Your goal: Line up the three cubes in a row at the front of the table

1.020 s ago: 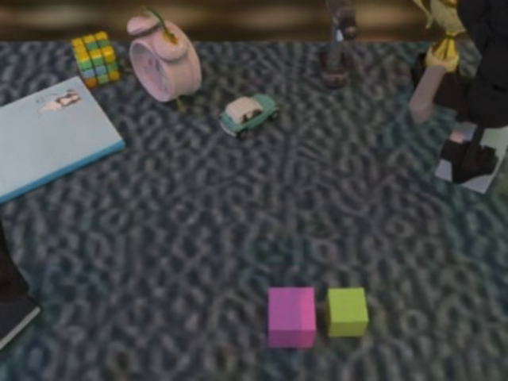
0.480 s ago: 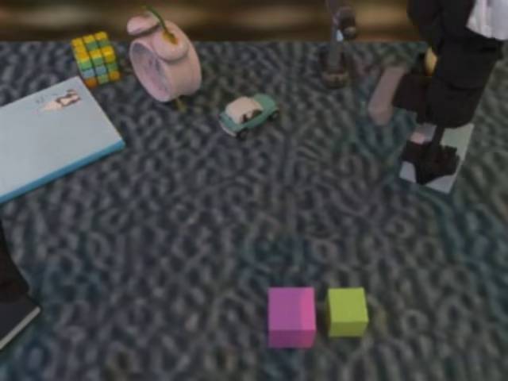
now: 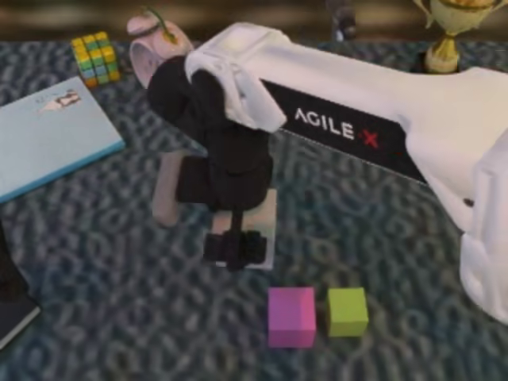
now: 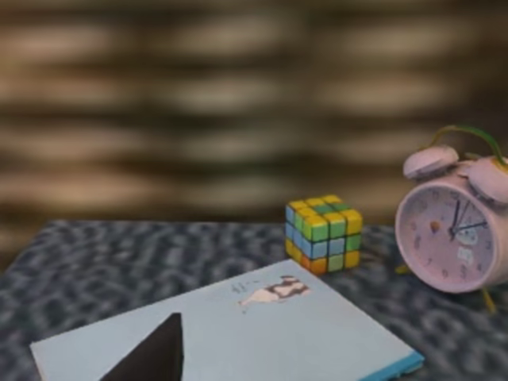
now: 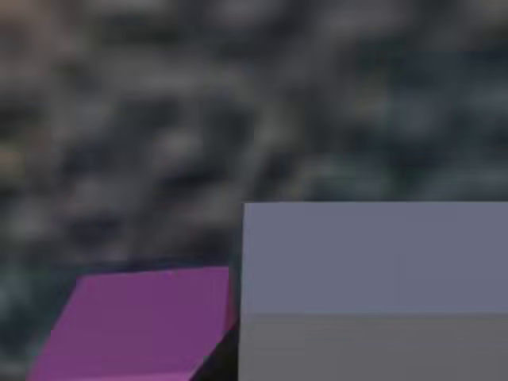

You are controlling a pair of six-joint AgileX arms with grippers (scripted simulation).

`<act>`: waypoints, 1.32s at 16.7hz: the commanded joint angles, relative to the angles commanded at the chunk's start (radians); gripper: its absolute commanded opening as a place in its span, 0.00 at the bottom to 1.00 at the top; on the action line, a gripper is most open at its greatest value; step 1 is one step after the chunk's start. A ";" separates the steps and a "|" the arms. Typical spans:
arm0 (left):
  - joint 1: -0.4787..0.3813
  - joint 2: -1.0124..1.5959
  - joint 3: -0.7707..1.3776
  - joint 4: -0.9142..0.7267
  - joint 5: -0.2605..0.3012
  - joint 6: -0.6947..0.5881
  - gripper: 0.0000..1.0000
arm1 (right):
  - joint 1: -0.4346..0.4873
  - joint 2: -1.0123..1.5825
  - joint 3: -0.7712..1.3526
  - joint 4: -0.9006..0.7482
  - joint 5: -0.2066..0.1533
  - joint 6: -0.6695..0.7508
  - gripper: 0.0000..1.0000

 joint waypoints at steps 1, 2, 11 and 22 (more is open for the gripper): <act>0.000 0.000 0.000 0.000 0.000 0.000 1.00 | 0.059 0.009 0.026 -0.013 0.001 0.029 0.00; 0.000 0.000 0.000 0.000 0.000 0.000 1.00 | 0.108 0.016 0.049 -0.024 0.002 0.056 0.00; 0.000 0.000 0.000 0.000 0.000 0.000 1.00 | 0.194 0.021 0.086 -0.038 0.004 0.111 0.00; 0.000 0.000 0.000 0.000 0.000 0.000 1.00 | 0.196 0.049 -0.143 0.217 0.006 0.110 0.00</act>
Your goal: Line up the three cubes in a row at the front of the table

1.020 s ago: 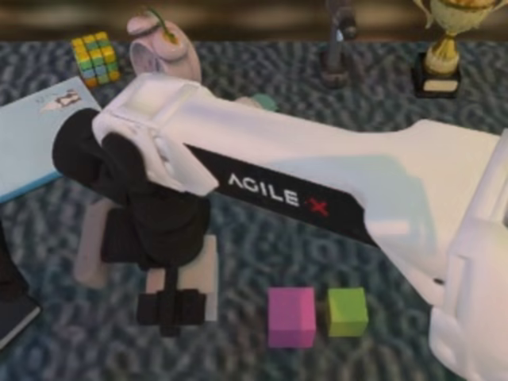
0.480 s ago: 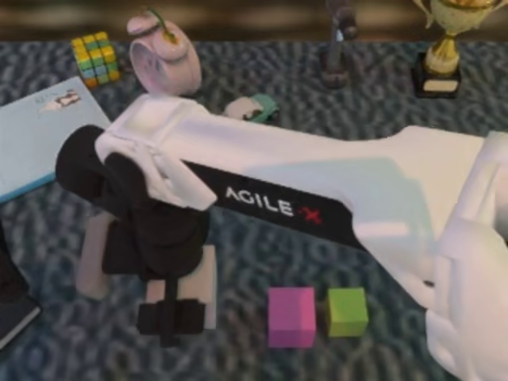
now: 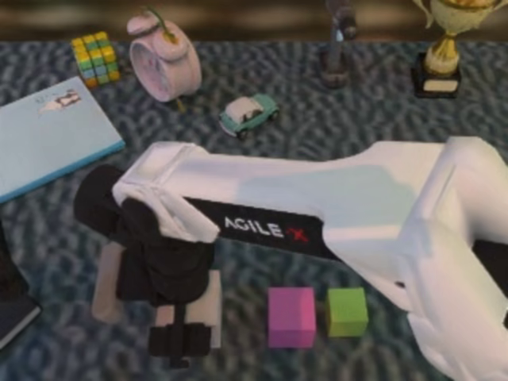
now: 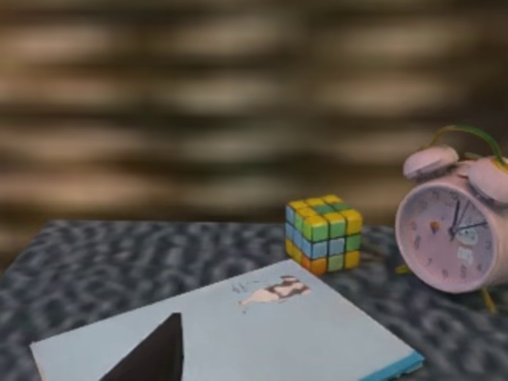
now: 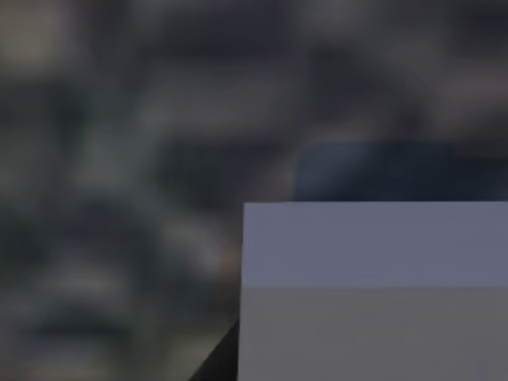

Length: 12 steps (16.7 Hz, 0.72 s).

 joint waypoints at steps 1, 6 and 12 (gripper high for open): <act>0.000 0.000 0.000 0.000 0.000 0.000 1.00 | 0.000 0.000 0.000 0.000 0.000 0.000 0.00; 0.000 0.000 0.000 0.000 0.000 0.000 1.00 | 0.000 0.000 0.000 0.000 0.000 0.000 0.38; 0.000 0.000 0.000 0.000 0.000 0.000 1.00 | 0.000 0.000 0.000 0.000 0.000 0.000 0.83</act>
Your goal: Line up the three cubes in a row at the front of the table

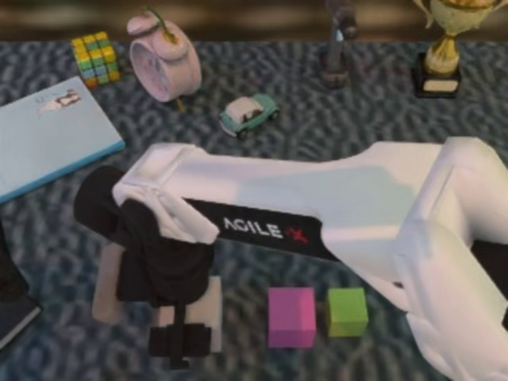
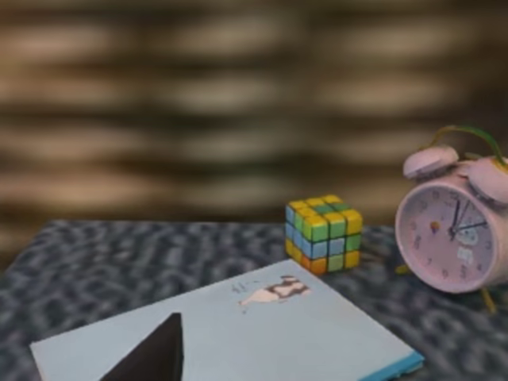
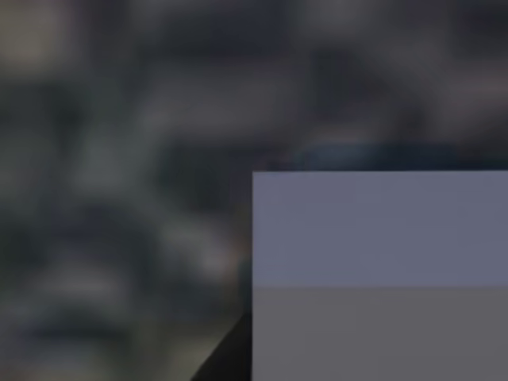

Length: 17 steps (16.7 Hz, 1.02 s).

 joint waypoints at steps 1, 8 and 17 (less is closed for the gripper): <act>0.000 0.000 0.000 0.000 0.000 0.000 1.00 | 0.000 0.000 0.000 0.000 0.000 0.000 0.90; 0.000 0.000 0.000 0.000 0.000 0.000 1.00 | 0.000 0.000 0.000 0.000 0.000 0.000 1.00; 0.000 0.000 0.000 0.000 0.000 0.000 1.00 | 0.009 -0.019 0.128 -0.157 -0.002 -0.004 1.00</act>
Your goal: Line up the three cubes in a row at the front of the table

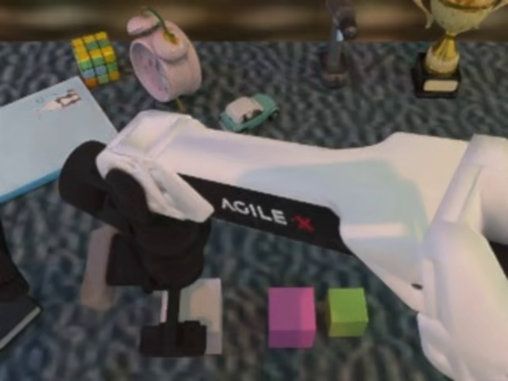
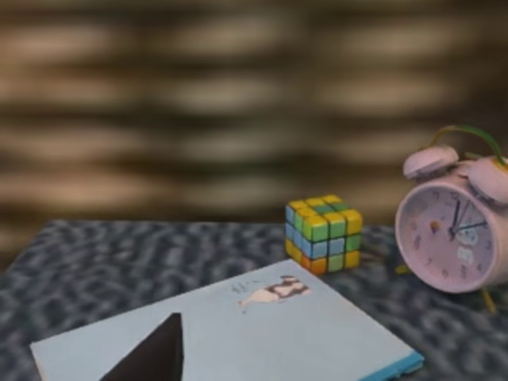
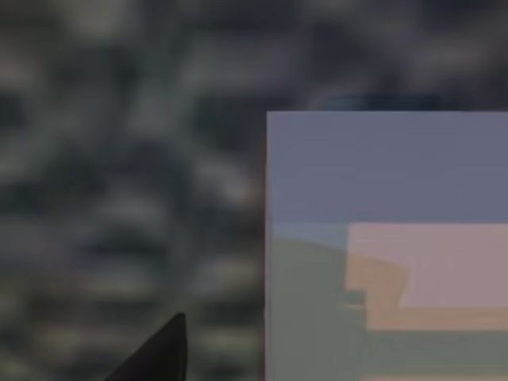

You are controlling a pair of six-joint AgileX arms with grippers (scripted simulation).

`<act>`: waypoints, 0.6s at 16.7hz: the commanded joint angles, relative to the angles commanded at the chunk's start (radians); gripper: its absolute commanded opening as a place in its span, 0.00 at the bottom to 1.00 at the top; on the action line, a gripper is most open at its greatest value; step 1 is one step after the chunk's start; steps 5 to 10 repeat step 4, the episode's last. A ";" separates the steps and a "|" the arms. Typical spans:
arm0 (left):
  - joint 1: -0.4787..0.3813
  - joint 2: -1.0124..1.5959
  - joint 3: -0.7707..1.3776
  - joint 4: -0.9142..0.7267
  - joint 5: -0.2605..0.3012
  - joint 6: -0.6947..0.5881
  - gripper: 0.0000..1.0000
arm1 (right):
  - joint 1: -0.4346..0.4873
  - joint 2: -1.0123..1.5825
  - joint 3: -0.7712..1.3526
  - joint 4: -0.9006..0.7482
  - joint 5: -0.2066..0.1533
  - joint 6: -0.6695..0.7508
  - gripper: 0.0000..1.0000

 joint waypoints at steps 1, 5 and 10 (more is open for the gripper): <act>0.000 0.000 0.000 0.000 0.000 0.000 1.00 | 0.001 -0.006 0.030 -0.037 0.000 0.000 1.00; 0.000 0.000 0.000 0.000 0.000 0.000 1.00 | 0.000 -0.022 0.078 -0.090 0.002 0.003 1.00; 0.000 0.000 0.000 0.000 0.000 0.000 1.00 | 0.000 -0.022 0.078 -0.090 0.002 0.003 1.00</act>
